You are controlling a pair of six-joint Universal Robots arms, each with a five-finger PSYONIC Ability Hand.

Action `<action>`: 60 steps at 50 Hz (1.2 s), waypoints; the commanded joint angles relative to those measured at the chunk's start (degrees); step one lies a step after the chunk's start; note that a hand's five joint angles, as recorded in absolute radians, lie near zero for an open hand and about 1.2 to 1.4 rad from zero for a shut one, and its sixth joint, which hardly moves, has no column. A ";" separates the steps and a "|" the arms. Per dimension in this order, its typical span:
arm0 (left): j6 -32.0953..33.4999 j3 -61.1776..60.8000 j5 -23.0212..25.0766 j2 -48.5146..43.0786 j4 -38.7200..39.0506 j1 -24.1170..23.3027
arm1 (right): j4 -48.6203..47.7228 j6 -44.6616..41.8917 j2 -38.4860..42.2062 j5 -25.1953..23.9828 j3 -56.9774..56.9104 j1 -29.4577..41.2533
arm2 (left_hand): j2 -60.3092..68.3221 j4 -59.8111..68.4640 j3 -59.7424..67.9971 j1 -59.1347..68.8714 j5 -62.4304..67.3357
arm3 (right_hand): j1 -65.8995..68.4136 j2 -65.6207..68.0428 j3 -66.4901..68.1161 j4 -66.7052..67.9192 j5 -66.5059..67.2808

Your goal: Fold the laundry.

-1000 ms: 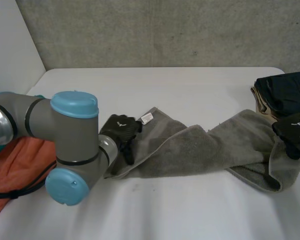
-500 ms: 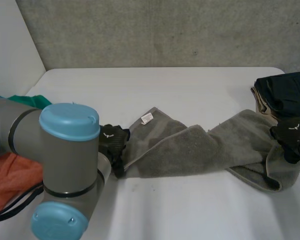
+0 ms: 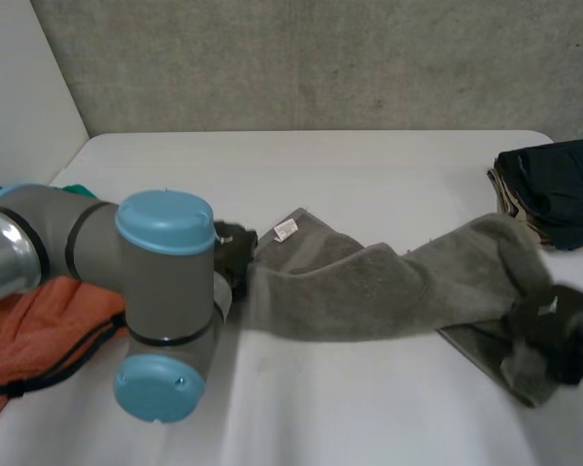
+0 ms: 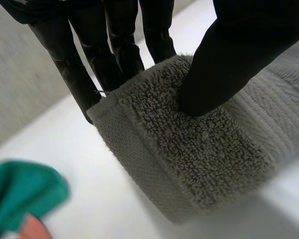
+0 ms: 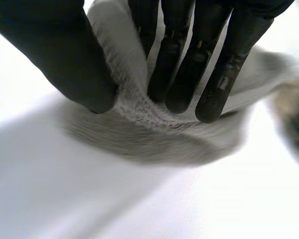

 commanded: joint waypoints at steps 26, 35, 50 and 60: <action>21.48 0.96 7.27 24.10 17.38 -1.13 | -3.37 20.47 26.79 -10.72 -45.64 13.20 | 11.52 11.42 11.99 13.59 14.25 | -42.43 -49.28 -49.26 -49.52 -48.76; 21.66 0.96 7.53 26.65 17.29 -1.66 | -11.80 25.73 39.63 -11.51 -53.12 20.41 | 11.52 11.42 11.99 13.59 14.25 | -42.43 -49.28 -49.26 -49.52 -48.76; 22.54 1.14 10.96 29.91 17.29 -3.33 | -11.55 37.61 49.66 -25.04 -58.74 28.50 | 11.52 11.42 11.99 13.59 14.25 | -11.06 -17.91 -17.90 -18.16 -17.39; 27.11 2.02 10.43 29.64 18.25 0.62 | -18.20 39.46 43.08 -3.10 -70.09 22.44 | 11.52 11.42 11.99 13.59 14.25 | 27.57 20.72 20.74 20.48 21.24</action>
